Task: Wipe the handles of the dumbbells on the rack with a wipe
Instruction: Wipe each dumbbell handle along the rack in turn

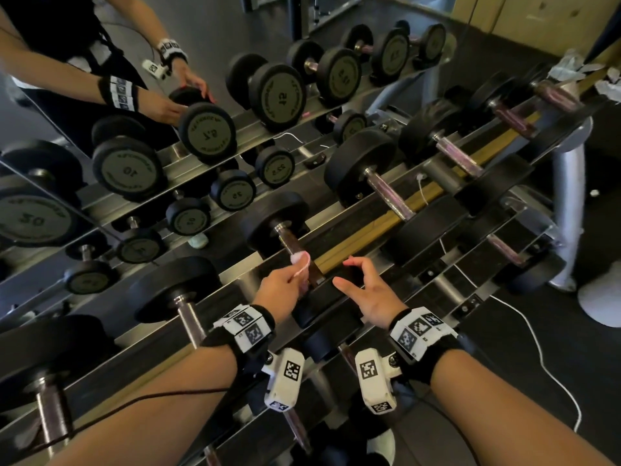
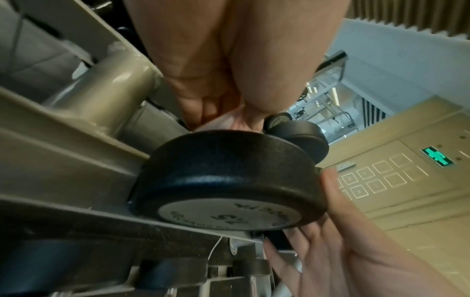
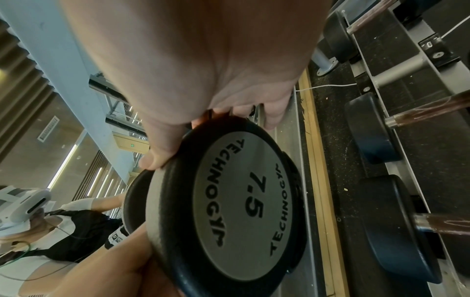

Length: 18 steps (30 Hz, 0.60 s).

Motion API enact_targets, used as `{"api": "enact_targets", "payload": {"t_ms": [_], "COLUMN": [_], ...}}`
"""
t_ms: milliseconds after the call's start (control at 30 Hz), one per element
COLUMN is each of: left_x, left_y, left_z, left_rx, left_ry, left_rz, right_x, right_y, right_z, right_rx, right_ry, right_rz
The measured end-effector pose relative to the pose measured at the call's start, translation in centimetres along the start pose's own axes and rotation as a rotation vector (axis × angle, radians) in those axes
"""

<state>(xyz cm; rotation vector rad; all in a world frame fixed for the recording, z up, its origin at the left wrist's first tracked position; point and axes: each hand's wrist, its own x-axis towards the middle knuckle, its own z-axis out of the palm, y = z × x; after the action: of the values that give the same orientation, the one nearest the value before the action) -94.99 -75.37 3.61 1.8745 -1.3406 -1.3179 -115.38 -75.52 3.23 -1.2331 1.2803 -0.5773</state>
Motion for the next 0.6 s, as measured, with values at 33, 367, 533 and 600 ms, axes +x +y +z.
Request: {"api": "enact_targets", "payload": {"t_ms": [33,367,533,600], "left_x": [-0.3,1.9,2.4,2.3], "left_y": [-0.1,1.3,1.9,1.7], "left_z": [0.0,-2.6,-0.9,-0.3], "left_rx": [-0.012,-0.186,-0.086,-0.167], "left_ry": [-0.043,0.212,0.220,0.217], "left_rz": [-0.026,-0.015,-0.004,-0.052], "right_x": [0.0,-0.1,0.1,0.2], "right_y": [0.0,0.0,0.2,0.3], "right_z": [0.0,-0.1,0.0,0.0], "right_rx": [0.003,0.014,0.005,-0.005], "right_ry": [-0.001,-0.008,-0.006,-0.002], "right_rz": [0.001,-0.003,-0.012,-0.020]}}
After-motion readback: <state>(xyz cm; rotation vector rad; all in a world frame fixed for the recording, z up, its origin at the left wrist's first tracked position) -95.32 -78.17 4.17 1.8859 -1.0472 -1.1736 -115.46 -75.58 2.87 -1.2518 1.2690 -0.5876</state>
